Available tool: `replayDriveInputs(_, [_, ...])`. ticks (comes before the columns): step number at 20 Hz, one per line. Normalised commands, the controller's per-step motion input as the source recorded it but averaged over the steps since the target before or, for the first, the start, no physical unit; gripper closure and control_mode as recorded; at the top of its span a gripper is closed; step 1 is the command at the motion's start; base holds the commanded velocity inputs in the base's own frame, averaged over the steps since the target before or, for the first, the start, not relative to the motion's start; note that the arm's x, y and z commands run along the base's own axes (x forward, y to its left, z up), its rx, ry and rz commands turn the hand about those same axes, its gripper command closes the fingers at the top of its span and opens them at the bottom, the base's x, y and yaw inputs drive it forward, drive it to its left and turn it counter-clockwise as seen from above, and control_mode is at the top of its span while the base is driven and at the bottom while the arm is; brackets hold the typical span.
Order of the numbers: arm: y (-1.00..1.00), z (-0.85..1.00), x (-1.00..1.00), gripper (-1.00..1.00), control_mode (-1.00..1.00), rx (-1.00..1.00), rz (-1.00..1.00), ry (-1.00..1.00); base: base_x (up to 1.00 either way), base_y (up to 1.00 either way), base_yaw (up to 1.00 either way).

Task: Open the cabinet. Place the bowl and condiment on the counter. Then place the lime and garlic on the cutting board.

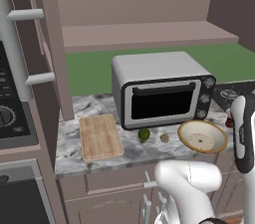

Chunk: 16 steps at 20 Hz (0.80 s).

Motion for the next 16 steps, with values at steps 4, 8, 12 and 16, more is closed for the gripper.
replayDriveInputs(4, [1.0, 0.04, -0.07, -1.0, -1.0, -0.23, 0.0, 0.19, 0.0, 0.0, 0.0])
replayDriveInputs(8, [1.0, 0.0, 0.0, -1.0, -1.0, -0.13, 0.0, 0.23, 0.0, 0.0, 0.0])
replayDriveInputs(12, [1.0, 0.0, 0.0, -1.0, -1.0, -0.07, 0.0, 0.24, 0.0, 0.0, 0.0])
replayDriveInputs(16, [1.0, -0.19, 0.0, -1.0, -1.0, -0.05, 0.01, 0.24, 0.0, 0.0, 0.0])
